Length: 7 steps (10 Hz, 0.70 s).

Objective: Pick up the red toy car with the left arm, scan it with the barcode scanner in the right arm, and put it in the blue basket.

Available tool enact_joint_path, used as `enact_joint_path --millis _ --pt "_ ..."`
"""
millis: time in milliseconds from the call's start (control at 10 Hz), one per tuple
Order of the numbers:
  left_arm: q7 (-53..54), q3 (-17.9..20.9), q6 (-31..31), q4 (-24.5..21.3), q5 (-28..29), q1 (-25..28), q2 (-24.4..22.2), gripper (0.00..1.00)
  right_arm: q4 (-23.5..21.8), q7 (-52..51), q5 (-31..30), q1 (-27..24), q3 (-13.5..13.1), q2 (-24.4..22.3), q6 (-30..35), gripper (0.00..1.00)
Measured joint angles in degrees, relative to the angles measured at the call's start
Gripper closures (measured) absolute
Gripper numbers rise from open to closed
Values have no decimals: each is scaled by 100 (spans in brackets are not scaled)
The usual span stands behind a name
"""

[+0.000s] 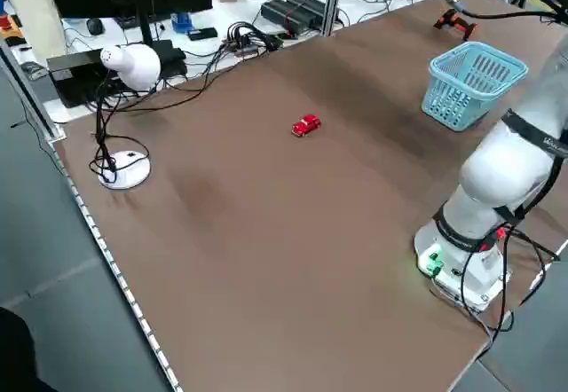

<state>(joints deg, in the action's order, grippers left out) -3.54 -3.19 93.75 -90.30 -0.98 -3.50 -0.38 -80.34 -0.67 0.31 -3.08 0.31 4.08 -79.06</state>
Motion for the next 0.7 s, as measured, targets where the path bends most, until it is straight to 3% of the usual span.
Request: enact_joint_path --millis 700 --pt "-186 5 -36 -14 0 1 -10 0 -16 0 0 0 0 16 0 0"
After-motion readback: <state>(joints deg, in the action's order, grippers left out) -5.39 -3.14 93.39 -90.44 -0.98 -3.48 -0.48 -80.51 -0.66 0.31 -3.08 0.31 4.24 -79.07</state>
